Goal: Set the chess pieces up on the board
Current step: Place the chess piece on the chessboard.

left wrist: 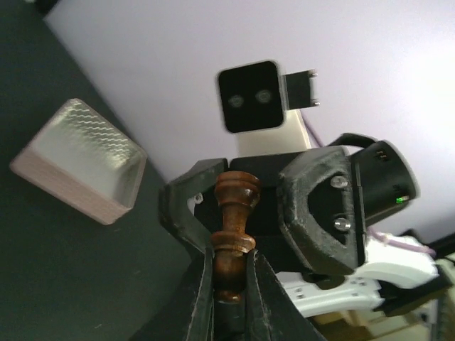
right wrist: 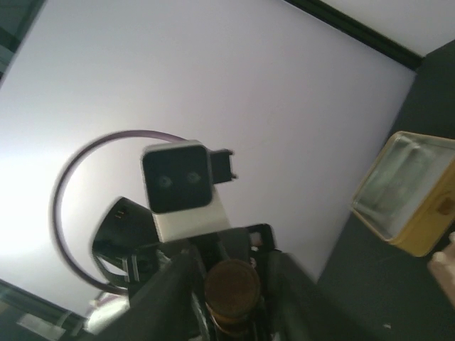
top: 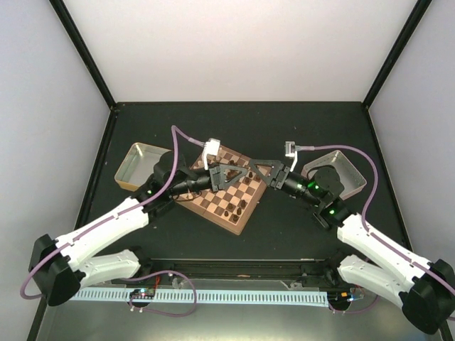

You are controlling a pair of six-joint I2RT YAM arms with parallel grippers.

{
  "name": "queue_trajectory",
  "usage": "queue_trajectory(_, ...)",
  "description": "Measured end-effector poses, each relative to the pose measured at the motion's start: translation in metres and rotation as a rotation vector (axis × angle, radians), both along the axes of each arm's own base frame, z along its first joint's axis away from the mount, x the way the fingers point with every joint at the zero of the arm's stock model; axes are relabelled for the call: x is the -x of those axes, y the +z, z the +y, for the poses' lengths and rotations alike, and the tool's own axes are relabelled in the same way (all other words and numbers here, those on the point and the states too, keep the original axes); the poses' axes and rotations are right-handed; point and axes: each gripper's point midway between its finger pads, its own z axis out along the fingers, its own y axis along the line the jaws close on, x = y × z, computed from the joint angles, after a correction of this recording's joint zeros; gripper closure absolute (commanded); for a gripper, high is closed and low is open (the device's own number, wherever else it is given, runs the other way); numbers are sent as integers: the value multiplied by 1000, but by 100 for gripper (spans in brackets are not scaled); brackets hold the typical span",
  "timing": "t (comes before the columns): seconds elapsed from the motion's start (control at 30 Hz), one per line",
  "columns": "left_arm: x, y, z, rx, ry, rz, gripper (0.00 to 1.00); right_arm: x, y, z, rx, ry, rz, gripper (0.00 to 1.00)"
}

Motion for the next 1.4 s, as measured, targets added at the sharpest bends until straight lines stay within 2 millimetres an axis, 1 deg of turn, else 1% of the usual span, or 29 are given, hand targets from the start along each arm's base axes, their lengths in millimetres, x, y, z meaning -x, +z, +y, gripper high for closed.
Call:
queue_trajectory(0.07, -3, -3, 4, -56, 29, -11, 98, -3, -9, -2, 31, -27, 16, 38)
queue_trajectory(0.13, -7, -10, 13, -137, 75, -19, 98, -7, -19, -8, 72, -70, 29, 34)
queue_trajectory(0.2, -9, -23, 25, -228, 119, -20, 98, -9, -29, -15, 114, -118, 42, 33)
queue_trajectory(0.27, -10, -44, 37, -345, 151, -3, 98, -13, -41, -25, 167, -179, 55, 32)
queue_trajectory(0.33, -11, -75, 51, -505, 169, 44, 98, -17, -55, -34, 226, -237, 71, 32)
queue_trajectory(0.37, -12, -87, 55, -564, 171, 65, 98, -19, -63, -39, 257, -263, 81, 32)
queue_trajectory(0.43, -14, -122, 66, -744, 160, 134, 98, -21, -79, -47, 315, -305, 99, 32)
queue_trajectory(0.53, -17, -168, 80, -971, 131, 231, 98, -24, -104, -56, 399, -347, 128, 32)
queue_trajectory(0.63, -12, -203, 94, -1128, 90, 301, 98, -24, -123, -62, 457, -371, 145, 32)
queue_trajectory(0.7, -9, -218, 101, -1215, 63, 341, 98, -25, -130, -66, 486, -383, 151, 32)
queue_trajectory(0.77, -13, -228, 105, -1287, 47, 363, 98, -25, -134, -68, 501, -393, 151, 32)
queue_trajectory(0.83, -19, -233, 106, -1339, 42, 370, 95, -25, -137, -70, 514, -400, 148, 32)
queue_trajectory(1.0, -31, -235, 104, -1404, 31, 367, 90, -25, -145, -73, 534, -407, 157, 32)
queue_trajectory(1.2, -34, -240, 103, -1461, -9, 384, 84, -25, -150, -74, 551, -411, 167, 32)
queue_trajectory(1.27, -34, -244, 103, -1476, -23, 391, 80, -25, -151, -75, 554, -417, 168, 32)
queue_trajectory(1.33, -33, -248, 104, -1491, -35, 401, 74, -26, -152, -76, 558, -422, 170, 32)
queue_trajectory(1.4, -33, -250, 105, -1503, -41, 409, 71, -26, -153, -77, 562, -424, 173, 32)
